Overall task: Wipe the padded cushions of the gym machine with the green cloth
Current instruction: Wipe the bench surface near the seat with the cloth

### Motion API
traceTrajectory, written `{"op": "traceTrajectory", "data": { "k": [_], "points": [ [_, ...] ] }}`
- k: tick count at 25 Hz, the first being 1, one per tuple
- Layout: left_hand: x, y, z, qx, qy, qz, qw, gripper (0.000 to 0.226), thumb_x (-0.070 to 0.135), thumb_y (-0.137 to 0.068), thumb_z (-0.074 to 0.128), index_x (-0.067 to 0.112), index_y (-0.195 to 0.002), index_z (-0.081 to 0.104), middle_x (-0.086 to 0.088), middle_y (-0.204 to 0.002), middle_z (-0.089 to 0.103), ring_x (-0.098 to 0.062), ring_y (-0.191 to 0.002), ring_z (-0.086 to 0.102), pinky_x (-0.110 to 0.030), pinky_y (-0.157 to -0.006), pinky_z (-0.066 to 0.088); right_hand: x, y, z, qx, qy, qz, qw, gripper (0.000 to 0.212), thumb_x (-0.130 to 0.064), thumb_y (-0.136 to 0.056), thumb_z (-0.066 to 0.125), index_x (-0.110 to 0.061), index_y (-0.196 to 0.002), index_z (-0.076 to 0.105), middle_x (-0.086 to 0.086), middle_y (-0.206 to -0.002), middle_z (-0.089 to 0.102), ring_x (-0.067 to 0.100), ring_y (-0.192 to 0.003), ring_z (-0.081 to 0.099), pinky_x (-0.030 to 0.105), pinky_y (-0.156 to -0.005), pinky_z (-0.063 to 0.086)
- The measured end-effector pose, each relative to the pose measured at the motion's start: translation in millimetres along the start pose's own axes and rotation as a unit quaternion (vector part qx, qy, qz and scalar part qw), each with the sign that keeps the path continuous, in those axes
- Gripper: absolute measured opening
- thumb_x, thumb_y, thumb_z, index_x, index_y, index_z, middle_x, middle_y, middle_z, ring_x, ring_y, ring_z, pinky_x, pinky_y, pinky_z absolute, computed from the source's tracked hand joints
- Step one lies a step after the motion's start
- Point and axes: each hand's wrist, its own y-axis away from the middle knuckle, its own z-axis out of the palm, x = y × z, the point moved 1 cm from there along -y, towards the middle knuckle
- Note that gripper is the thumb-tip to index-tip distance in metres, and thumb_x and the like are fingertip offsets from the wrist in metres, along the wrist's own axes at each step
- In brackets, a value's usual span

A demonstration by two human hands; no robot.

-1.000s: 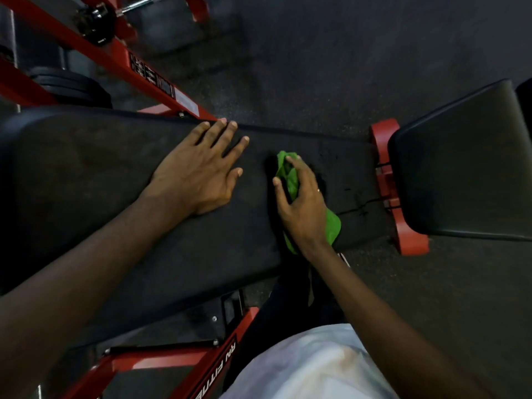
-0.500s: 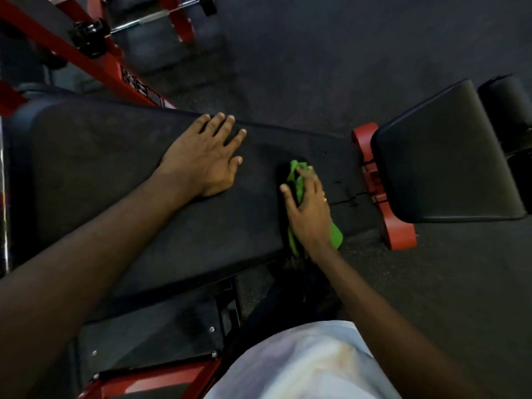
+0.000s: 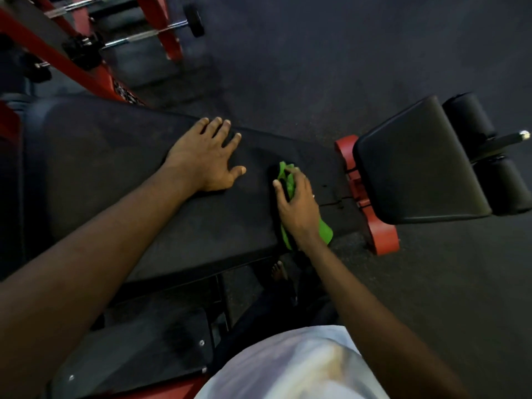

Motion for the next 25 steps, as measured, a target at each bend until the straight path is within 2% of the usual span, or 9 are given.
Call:
{"op": "traceTrajectory", "data": {
  "k": [4, 6, 8, 10, 11, 15, 18, 23, 25],
  "points": [
    [0, -1, -1, 0.009, 0.002, 0.008, 1.000, 0.082, 0.066, -0.098, 0.012, 0.014, -0.161, 0.007, -0.017, -0.167, 0.007, -0.031, -0.155, 0.007, -0.047, -0.125, 0.008, 25, -54, 2, -0.009, 0.016, 0.122, 0.992, 0.057, -0.054, -0.100, 0.050, -0.019, -0.144, 0.045, 0.005, -0.152, 0.044, 0.034, -0.132, 0.051, 0.044, -0.101, 0.044],
    [1, 0, -1, 0.016, 0.018, 0.019, 1.000, 0.081, 0.065, -0.098, 0.017, 0.014, -0.161, 0.012, -0.015, -0.167, 0.010, -0.029, -0.155, 0.011, -0.047, -0.125, 0.010, 16, -36, 1, -0.008, 0.012, 0.081, 0.997, 0.056, -0.058, -0.099, 0.046, -0.022, -0.143, 0.044, 0.005, -0.155, 0.041, 0.032, -0.137, 0.047, 0.044, -0.105, 0.042],
    [4, -4, -3, 0.028, 0.055, 0.021, 0.998, 0.077, 0.062, -0.099, 0.024, 0.014, -0.160, 0.019, -0.015, -0.167, 0.015, -0.029, -0.154, 0.016, -0.045, -0.125, 0.013, -1, 3, -3, -0.040, -0.010, -0.006, 0.999, 0.056, -0.059, -0.100, 0.041, -0.026, -0.146, 0.041, 0.003, -0.160, 0.035, 0.023, -0.148, 0.035, 0.036, -0.116, 0.034],
    [11, -21, -7, 0.038, 0.093, 0.018, 0.995, 0.072, 0.056, -0.102, 0.028, 0.011, -0.159, 0.022, -0.016, -0.165, 0.019, -0.030, -0.152, 0.020, -0.043, -0.124, 0.015, -8, 29, -9, -0.066, -0.006, -0.068, 0.995, 0.056, -0.054, -0.102, 0.040, -0.026, -0.151, 0.037, 0.002, -0.164, 0.029, 0.015, -0.153, 0.024, 0.028, -0.121, 0.025],
    [14, -32, -8, 0.037, 0.102, 0.019, 0.994, 0.070, 0.052, -0.104, 0.028, 0.009, -0.159, 0.021, -0.016, -0.165, 0.020, -0.030, -0.152, 0.021, -0.043, -0.123, 0.016, -6, 28, -10, -0.066, 0.004, -0.080, 0.995, 0.055, -0.051, -0.103, 0.040, -0.026, -0.152, 0.037, 0.002, -0.164, 0.028, 0.014, -0.153, 0.024, 0.028, -0.121, 0.026],
    [28, -53, 3, 0.002, 0.085, 0.028, 0.996, 0.072, 0.049, -0.105, 0.022, 0.006, -0.160, 0.006, -0.014, -0.167, 0.016, -0.027, -0.154, 0.016, -0.041, -0.125, 0.013, 14, -8, -3, -0.048, 0.003, -0.043, 0.998, 0.049, -0.046, -0.103, 0.044, -0.025, -0.147, 0.043, 0.001, -0.158, 0.038, 0.018, -0.146, 0.039, 0.038, -0.112, 0.039],
    [32, -53, 10, -0.001, 0.059, 0.026, 0.998, 0.074, 0.053, -0.103, 0.015, 0.006, -0.160, 0.007, -0.014, -0.167, 0.012, -0.026, -0.155, 0.011, -0.041, -0.126, 0.010, 28, -44, 7, -0.035, 0.008, -0.029, 0.999, 0.049, -0.046, -0.101, 0.046, -0.024, -0.145, 0.046, 0.005, -0.154, 0.043, 0.024, -0.139, 0.047, 0.040, -0.108, 0.043],
    [32, -55, 7, -0.008, 0.049, 0.017, 0.999, 0.073, 0.053, -0.103, 0.014, 0.007, -0.160, 0.009, -0.013, -0.168, 0.011, -0.025, -0.155, 0.010, -0.041, -0.126, 0.009, 41, -112, 10, -0.024, -0.002, 0.066, 0.998, 0.052, -0.045, -0.100, 0.047, -0.019, -0.144, 0.047, 0.009, -0.153, 0.044, 0.029, -0.138, 0.046, 0.049, -0.106, 0.045],
    [33, -54, 6, -0.006, 0.054, 0.015, 0.998, 0.073, 0.052, -0.103, 0.016, 0.007, -0.160, 0.009, -0.013, -0.168, 0.011, -0.026, -0.155, 0.010, -0.041, -0.126, 0.009, 32, -90, 9, -0.020, -0.004, 0.037, 0.999, 0.051, -0.046, -0.099, 0.047, -0.020, -0.143, 0.047, 0.008, -0.155, 0.043, 0.028, -0.141, 0.045, 0.046, -0.109, 0.044]
  ]
}}
